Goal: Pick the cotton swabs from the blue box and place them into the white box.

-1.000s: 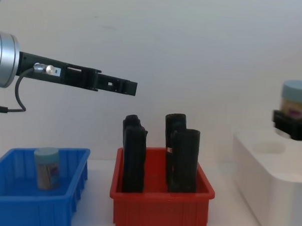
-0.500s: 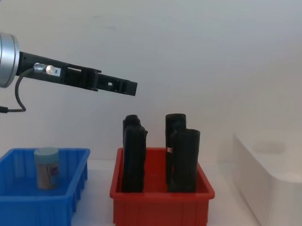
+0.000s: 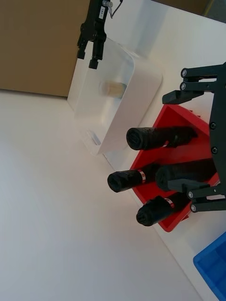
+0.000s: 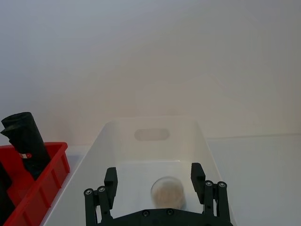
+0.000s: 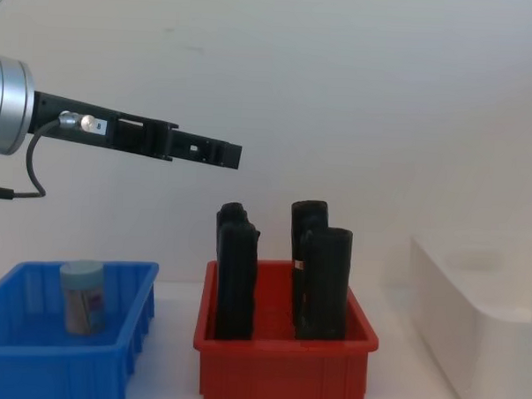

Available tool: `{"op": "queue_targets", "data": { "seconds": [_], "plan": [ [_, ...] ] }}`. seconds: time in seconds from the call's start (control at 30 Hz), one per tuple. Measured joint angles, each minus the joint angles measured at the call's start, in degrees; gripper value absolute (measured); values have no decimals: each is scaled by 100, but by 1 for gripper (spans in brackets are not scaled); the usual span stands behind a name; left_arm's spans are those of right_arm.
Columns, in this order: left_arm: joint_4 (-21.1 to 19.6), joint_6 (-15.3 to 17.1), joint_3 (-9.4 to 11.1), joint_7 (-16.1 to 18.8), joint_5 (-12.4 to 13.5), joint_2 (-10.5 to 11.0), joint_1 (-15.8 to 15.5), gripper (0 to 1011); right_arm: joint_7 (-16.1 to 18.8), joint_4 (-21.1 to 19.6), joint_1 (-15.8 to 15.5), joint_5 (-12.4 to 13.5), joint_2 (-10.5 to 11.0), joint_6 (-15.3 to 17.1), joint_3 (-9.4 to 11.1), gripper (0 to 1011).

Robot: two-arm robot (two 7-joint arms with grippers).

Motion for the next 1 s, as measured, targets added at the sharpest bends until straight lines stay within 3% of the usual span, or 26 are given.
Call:
{"op": "queue_targets", "data": {
  "seconds": [0.07,0.77,1.0],
  "plan": [
    [0,0,0,0,0,0,0,1004,3,0,-1,0,4,-24,7,1000],
    [0,-21,8,15,4,-2,10,1004,17,-136,-99,-51,37,-211,56,1001],
    [5,-275,110,294,108,-45,109,1004,64,-394,-259,-94,61,-147,-13,1001]
  ]
}}
